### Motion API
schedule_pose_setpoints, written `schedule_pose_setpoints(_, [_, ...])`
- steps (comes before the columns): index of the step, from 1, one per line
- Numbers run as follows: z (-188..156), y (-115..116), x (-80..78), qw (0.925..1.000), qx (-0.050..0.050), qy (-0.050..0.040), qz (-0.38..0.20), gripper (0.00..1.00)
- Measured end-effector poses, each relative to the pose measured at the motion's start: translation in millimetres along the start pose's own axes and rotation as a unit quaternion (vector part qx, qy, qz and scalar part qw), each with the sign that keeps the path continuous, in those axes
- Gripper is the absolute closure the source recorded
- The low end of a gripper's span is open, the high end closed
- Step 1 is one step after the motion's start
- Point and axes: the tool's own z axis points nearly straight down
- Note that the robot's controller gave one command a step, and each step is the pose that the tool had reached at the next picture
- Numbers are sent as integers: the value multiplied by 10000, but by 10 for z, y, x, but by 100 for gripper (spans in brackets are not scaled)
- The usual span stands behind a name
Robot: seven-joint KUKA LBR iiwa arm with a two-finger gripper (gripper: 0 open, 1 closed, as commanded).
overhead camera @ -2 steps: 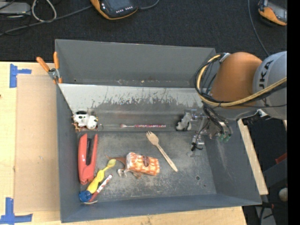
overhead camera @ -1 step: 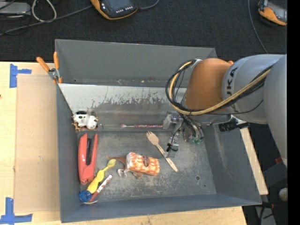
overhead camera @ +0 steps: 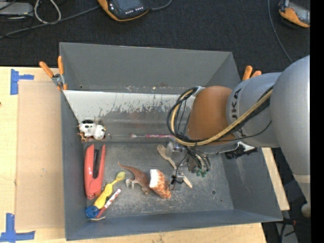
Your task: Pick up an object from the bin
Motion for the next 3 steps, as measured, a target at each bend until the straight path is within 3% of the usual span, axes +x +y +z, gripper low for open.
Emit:
schedule_pose_setpoints(1, [-72,181,67,9976,2,-46,-684,0])
schedule_pose_setpoints(2, [-79,320,411,9998,-2,-13,-184,0])
schedule_pose_setpoints(3, [-38,371,527,9996,-4,-16,286,0])
